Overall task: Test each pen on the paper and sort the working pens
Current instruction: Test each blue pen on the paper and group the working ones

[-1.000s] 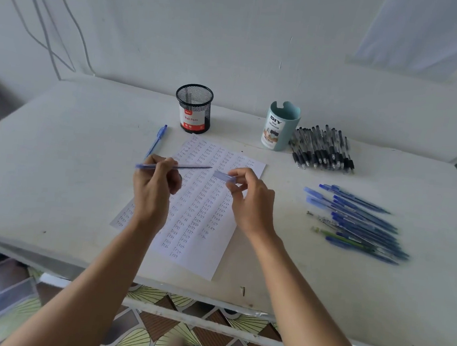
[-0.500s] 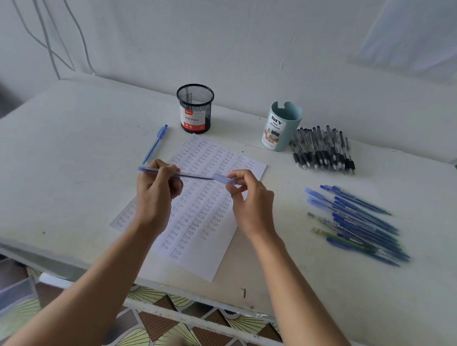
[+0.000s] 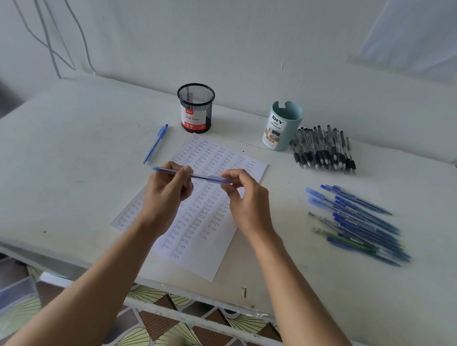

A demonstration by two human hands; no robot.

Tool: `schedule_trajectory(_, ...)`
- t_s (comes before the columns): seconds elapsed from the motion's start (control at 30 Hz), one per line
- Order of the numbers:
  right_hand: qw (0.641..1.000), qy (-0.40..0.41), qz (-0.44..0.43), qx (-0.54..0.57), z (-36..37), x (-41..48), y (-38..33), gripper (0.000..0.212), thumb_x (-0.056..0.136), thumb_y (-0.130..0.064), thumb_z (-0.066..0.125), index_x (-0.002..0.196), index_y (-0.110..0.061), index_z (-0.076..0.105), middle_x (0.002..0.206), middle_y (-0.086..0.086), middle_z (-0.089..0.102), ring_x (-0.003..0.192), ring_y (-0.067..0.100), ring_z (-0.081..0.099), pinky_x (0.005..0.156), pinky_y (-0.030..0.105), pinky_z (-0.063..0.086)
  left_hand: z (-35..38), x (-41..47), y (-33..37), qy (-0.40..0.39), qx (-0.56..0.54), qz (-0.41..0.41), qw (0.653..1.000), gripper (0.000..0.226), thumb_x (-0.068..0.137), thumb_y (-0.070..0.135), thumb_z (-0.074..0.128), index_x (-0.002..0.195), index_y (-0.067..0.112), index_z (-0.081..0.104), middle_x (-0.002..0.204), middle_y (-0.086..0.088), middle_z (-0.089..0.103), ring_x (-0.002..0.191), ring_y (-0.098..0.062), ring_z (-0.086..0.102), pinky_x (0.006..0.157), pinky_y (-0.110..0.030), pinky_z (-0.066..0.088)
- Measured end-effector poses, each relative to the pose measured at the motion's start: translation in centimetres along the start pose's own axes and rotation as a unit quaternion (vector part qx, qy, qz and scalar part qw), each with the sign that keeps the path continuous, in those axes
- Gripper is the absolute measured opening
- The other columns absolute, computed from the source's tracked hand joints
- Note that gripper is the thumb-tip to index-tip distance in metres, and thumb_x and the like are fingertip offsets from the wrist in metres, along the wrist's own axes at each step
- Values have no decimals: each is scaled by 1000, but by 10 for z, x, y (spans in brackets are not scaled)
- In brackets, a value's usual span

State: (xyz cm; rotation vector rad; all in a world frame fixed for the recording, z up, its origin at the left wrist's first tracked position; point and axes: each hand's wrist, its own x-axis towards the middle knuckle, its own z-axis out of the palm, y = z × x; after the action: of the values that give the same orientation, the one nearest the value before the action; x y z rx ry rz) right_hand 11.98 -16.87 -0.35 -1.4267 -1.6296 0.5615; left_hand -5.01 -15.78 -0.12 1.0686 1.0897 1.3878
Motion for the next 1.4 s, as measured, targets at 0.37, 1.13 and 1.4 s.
schedule_trajectory(0.37,1000,-10,19,6,-3,6,5,15,85,-2,75,97,-10,73,91,-2,76,84,-4,62,70,2,39,-1,-1,-6,-41,21,-15,999,18,102,9,51,89,-1,56,62,-5,58,56,-16,48,56,-27,39)
schedule_trajectory(1.13,951,-131,37,-276,-1,2,31,63,86,-49,37,142,-23,47,158,-1,35,148,19,24,116,42,17,-63,91,-11,248,410,-20,877,34,97,16,49,126,10,67,124,-14,68,119,-34,55,101,-35,38)
schedule_trajectory(1.4,952,-136,47,-269,-1,2,31,63,85,-50,37,142,-25,47,158,-2,34,149,18,22,117,43,16,-59,100,-10,192,506,-83,837,38,98,25,44,131,16,62,137,-14,51,131,-32,41,110,-45,25)
